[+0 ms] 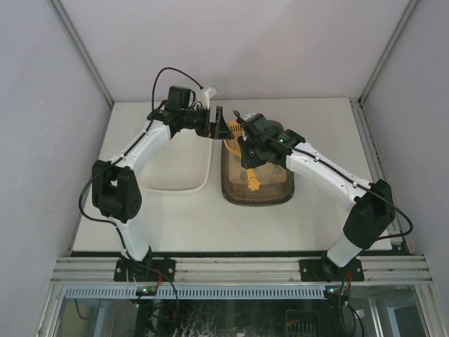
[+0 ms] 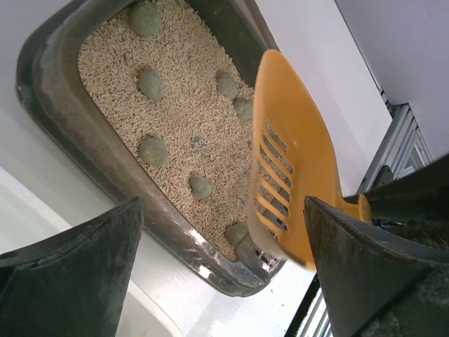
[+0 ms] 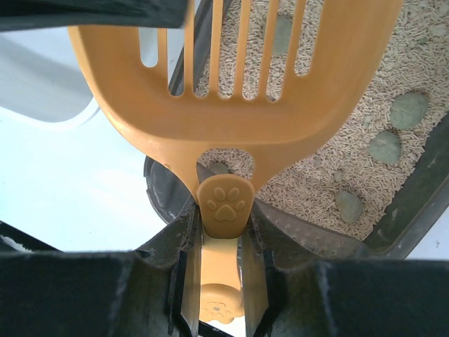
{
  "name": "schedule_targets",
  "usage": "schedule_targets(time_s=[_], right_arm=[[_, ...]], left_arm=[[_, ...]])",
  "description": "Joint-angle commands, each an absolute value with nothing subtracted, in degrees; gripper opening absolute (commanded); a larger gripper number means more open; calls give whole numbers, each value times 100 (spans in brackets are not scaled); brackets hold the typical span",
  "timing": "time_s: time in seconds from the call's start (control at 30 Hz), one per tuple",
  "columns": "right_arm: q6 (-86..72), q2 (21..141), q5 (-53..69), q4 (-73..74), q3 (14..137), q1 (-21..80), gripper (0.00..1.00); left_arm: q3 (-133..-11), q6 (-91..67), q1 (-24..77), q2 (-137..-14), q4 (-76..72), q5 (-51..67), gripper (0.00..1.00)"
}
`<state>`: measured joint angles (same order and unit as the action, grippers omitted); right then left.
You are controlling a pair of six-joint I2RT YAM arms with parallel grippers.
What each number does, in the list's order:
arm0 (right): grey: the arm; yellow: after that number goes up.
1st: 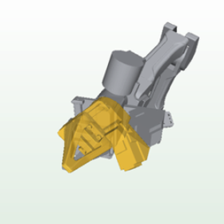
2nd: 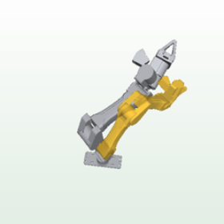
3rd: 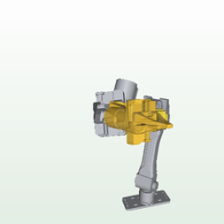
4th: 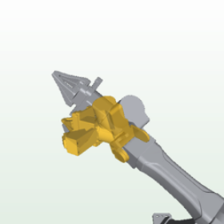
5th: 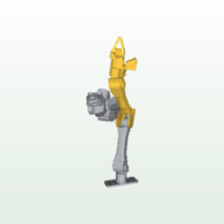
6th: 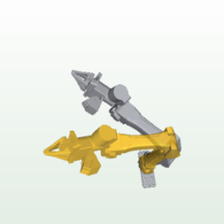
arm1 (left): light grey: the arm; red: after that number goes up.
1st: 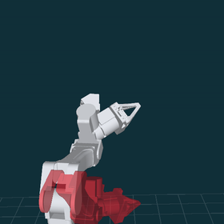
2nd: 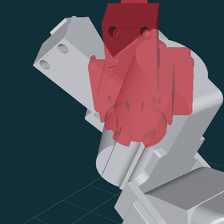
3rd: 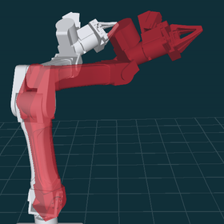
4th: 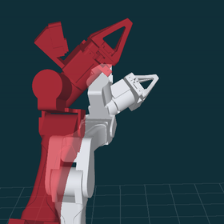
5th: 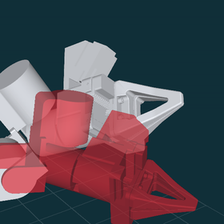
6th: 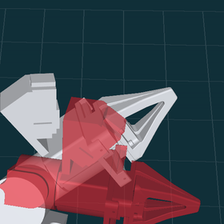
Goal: Clean the litter box
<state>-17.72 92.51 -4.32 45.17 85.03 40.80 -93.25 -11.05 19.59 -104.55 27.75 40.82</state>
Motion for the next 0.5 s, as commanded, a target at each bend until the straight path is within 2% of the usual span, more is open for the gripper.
schedule_targets(time_s=[0.0, 0.1, 0.17, 0.2, 0.3, 0.33, 0.37, 0.47], right_arm=[[-1787, 9088, -431, 4250, 8569, 4262, 0], [-1813, 9105, -414, 4233, 8578, 4335, 0], [-1815, 9122, -386, 4236, 8578, 4365, 0], [-1811, 9135, -383, 4243, 8578, 4380, 0], [-1802, 9150, -392, 4275, 8571, 4401, 0], [-1806, 9151, -413, 4286, 8569, 4403, 0], [-1796, 9150, -420, 4291, 8569, 4410, 0], [-1789, 9149, -460, 4323, 8569, 4412, 0]], left_arm=[[-9709, -1204, 2073, -10688, 2692, 4339, 100], [-9848, -1244, 2112, -10790, 2682, 4393, 92], [-9943, -1298, 2127, -10854, 2689, 4467, 79], [-9986, -1322, 2127, -10881, 2682, 4506, 68], [-10046, -1445, 2122, -10935, 2633, 4621, 21], [-10065, -1509, 2126, -10957, 2607, 4685, 8], [-10122, -1567, 2125, -11004, 2625, 4792, 1], [-10159, -1750, 2112, -11072, 2672, 5134, 0]])
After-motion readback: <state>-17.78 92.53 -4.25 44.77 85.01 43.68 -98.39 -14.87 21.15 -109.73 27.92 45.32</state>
